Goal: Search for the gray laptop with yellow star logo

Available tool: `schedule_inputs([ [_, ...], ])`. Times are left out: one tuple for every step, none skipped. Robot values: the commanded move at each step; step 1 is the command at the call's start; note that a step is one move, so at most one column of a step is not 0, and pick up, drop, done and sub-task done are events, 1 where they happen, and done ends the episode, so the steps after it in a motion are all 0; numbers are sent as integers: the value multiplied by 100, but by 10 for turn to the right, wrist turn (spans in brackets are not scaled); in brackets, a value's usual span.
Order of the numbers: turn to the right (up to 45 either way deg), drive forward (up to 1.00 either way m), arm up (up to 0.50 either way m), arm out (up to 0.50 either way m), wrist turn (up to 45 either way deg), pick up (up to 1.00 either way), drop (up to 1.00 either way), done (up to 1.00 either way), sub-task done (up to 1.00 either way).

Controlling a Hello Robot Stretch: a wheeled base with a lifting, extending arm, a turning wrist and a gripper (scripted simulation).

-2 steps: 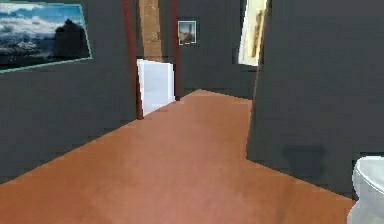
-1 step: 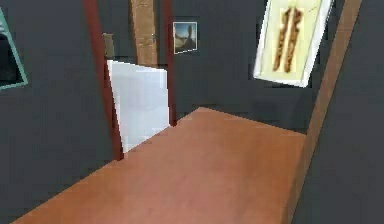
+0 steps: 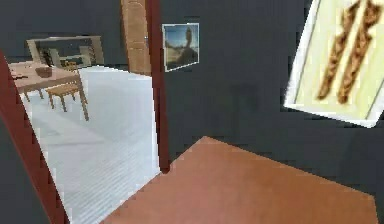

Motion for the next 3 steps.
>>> schedule_inputs([
  [210, 0, 0, 0, 0, 0, 0, 0, 0],
  [0, 5, 0, 0, 0, 0, 0, 0, 0],
  [300, 0, 0, 0, 0, 0, 0, 0, 0],
])
